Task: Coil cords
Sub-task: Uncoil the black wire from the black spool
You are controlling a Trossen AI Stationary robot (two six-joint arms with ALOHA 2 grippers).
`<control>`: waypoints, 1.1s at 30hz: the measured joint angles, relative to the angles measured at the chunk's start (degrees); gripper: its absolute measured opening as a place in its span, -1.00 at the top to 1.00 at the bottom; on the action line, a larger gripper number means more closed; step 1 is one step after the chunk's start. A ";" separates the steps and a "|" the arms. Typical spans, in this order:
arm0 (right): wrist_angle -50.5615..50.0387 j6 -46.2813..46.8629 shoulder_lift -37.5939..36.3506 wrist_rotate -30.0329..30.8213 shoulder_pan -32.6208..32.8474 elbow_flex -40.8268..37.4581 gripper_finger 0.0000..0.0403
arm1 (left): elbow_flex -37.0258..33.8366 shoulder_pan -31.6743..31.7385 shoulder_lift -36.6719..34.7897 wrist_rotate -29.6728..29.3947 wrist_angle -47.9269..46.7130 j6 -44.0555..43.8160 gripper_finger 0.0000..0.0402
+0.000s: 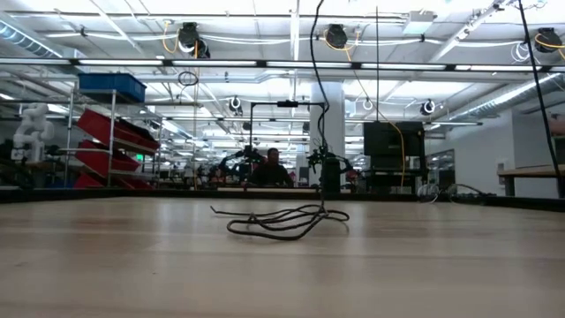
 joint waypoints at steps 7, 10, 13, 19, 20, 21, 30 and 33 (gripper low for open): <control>-1.08 -0.30 0.00 0.18 -0.43 0.00 1.00 | 0.00 -2.96 -2.72 -7.36 0.04 5.93 0.93; -2.05 0.22 0.00 0.22 -1.07 -0.02 1.00 | 0.00 -4.36 -4.14 -9.60 -0.08 7.75 0.93; -2.78 0.78 0.00 0.22 -1.65 -0.02 1.00 | 0.00 -5.66 -5.20 -11.79 -0.18 9.16 0.93; -3.97 1.61 0.00 0.23 -2.25 -0.02 1.00 | 0.00 -8.16 -6.90 -17.78 -0.07 13.52 0.93; -4.14 1.61 0.00 0.23 -2.25 -0.02 1.00 | 0.00 -8.50 -7.08 -18.47 0.04 14.19 0.93; -4.20 1.61 0.00 0.24 -2.25 -0.02 1.00 | 0.00 -8.88 -7.28 -19.08 0.00 14.63 0.93; -6.34 1.39 0.00 4.33 -2.48 -0.02 1.00 | 0.00 -11.72 -9.34 -20.48 0.51 15.86 0.93; -7.39 1.69 0.00 4.66 -3.30 -0.02 1.00 | 0.00 -12.62 -9.63 -20.27 2.15 15.84 0.93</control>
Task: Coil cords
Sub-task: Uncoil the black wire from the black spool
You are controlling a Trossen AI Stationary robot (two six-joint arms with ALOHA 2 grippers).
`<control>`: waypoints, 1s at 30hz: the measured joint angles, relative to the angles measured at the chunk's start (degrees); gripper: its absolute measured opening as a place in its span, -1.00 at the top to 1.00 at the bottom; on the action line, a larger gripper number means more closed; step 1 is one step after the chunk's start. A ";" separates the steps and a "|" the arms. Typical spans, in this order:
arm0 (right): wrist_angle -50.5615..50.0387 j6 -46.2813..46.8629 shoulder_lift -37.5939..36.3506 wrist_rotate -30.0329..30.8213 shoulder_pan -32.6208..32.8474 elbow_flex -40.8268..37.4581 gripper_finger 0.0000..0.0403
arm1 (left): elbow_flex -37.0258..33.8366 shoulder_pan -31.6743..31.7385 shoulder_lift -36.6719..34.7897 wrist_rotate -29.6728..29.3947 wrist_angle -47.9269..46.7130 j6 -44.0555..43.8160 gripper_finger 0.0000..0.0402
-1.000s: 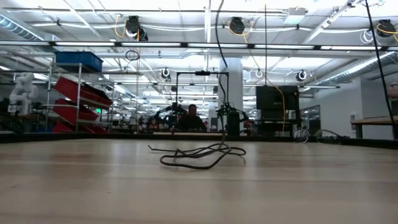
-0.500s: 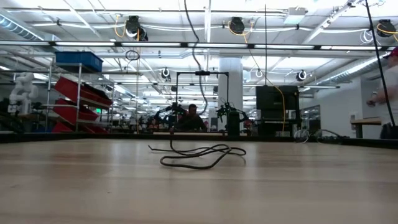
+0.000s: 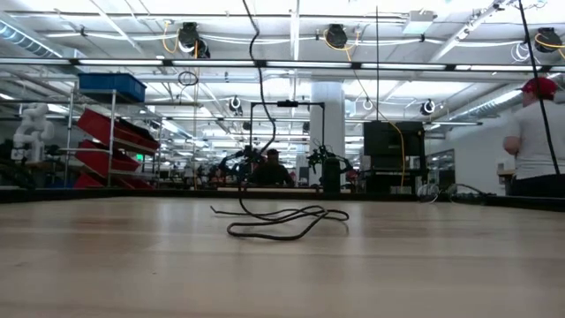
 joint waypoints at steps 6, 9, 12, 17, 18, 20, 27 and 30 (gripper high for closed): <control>-0.24 0.18 0.66 0.08 -1.15 0.00 1.00 | 0.00 -1.42 -0.04 10.23 4.16 -0.86 0.93; 0.16 0.32 2.07 0.98 -1.53 0.00 1.00 | 0.00 -1.27 -0.03 15.36 4.33 -4.52 0.93; 0.98 0.28 4.32 1.31 -2.33 -0.02 1.00 | 0.00 -0.30 -0.03 19.94 4.50 -7.29 0.93; 4.80 0.04 8.20 1.39 -3.86 -0.02 1.00 | 0.00 2.26 1.17 30.50 4.57 -14.75 0.93; 5.31 -0.25 8.89 1.25 -4.15 -0.02 1.00 | 0.00 2.98 1.72 33.01 4.56 -16.39 0.93; 6.75 -1.02 10.10 1.20 -4.62 -0.02 1.00 | 0.00 4.40 3.01 37.27 4.57 -19.38 0.93; 7.63 -1.77 10.52 1.02 -5.27 -0.02 1.00 | 0.00 8.35 7.80 44.92 0.07 -22.81 0.93; 7.66 -1.82 9.53 1.00 -5.21 -0.02 1.00 | 0.00 9.77 8.65 47.03 -3.17 -22.89 0.93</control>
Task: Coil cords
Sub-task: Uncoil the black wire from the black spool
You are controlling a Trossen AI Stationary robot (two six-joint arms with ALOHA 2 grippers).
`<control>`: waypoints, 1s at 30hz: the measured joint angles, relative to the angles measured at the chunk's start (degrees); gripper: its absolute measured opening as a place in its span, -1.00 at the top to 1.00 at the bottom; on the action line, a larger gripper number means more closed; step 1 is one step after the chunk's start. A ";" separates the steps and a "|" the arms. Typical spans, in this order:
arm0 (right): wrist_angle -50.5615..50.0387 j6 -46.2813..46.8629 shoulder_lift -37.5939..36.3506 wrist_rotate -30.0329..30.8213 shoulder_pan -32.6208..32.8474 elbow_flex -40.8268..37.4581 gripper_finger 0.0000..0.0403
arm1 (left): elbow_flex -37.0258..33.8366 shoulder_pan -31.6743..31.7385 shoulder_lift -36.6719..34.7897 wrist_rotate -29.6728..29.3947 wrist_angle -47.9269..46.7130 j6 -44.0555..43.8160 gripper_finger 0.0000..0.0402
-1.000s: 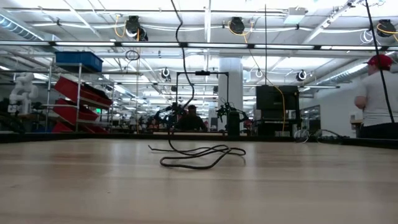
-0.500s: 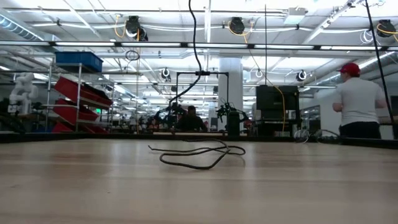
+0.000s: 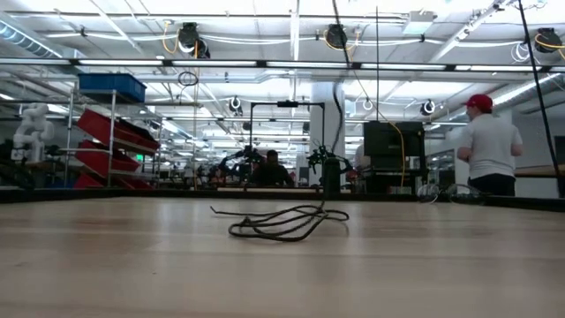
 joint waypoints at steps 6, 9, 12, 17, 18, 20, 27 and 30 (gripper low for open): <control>-0.69 0.09 -1.02 -0.04 0.16 0.00 1.00 | 0.00 2.26 1.65 0.87 -2.80 -2.87 0.93; -0.86 0.13 -1.33 -0.02 0.16 0.00 1.00 | 0.00 3.26 2.33 1.39 -4.17 -2.95 0.93; -1.02 0.22 -1.36 -0.15 0.22 0.00 1.00 | 0.00 3.83 2.80 1.75 -5.55 -2.97 0.93; -1.01 0.46 -1.42 -0.17 0.45 0.00 1.00 | 0.00 4.25 2.80 1.75 -8.99 -2.97 0.93; -1.15 0.46 -1.58 -0.17 0.45 0.00 1.00 | 0.00 4.26 2.80 1.75 -9.34 -2.94 0.93; -1.22 0.46 -2.02 -0.15 0.70 0.00 1.00 | 0.00 4.26 2.78 1.75 -10.30 -2.92 0.93; -2.43 0.48 -5.05 -0.13 2.50 0.00 1.00 | 0.00 4.37 2.78 0.53 -14.53 -2.79 0.93; -2.71 0.48 -6.46 -0.19 3.66 0.00 1.00 | 0.00 4.42 2.77 0.01 -16.33 -2.20 0.93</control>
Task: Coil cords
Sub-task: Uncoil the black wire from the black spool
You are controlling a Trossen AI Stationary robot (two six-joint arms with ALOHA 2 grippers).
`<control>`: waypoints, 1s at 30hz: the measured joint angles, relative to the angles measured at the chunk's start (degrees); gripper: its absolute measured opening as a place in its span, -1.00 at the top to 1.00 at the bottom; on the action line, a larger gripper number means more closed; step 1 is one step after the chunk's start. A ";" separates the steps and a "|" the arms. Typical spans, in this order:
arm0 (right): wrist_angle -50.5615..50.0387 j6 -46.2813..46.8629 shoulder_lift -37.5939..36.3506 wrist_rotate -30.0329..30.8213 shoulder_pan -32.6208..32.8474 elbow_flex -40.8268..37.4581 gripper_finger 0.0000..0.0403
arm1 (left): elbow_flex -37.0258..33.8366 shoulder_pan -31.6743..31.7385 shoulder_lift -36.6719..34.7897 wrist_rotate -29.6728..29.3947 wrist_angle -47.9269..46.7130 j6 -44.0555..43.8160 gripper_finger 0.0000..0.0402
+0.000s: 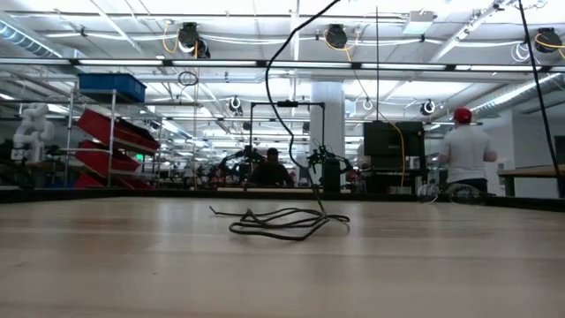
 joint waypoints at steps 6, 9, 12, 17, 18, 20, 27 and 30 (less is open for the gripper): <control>-0.85 0.00 -3.08 0.23 2.29 0.00 1.00 | 0.00 -0.04 -0.02 -1.84 -4.83 1.14 0.93; -1.62 0.00 -4.47 0.22 3.24 0.00 1.00 | 0.00 -0.04 -0.78 -2.58 -9.21 1.35 0.93; -2.72 0.00 -5.90 0.19 4.19 0.00 1.00 | 0.00 -0.04 -2.29 -4.38 -15.56 0.94 0.93; -4.04 0.00 -7.39 0.15 5.26 0.00 1.00 | 0.00 -0.04 -5.84 -8.94 -24.23 -3.55 0.93; -4.47 0.02 -7.61 0.17 5.43 0.00 1.00 | 0.00 -0.04 -6.64 -10.00 -25.51 -5.13 0.93; -4.81 0.25 -7.90 0.28 5.53 0.00 1.00 | 0.00 -0.04 -8.42 -11.31 -27.06 -7.64 0.92; -5.49 1.07 -8.12 0.35 5.53 0.00 1.00 | 0.00 -3.47 -16.81 -12.38 -35.59 -16.02 0.78; -5.65 1.08 -8.12 0.35 5.53 0.00 1.00 | 0.00 -6.22 -19.73 -13.27 -37.52 -18.64 0.70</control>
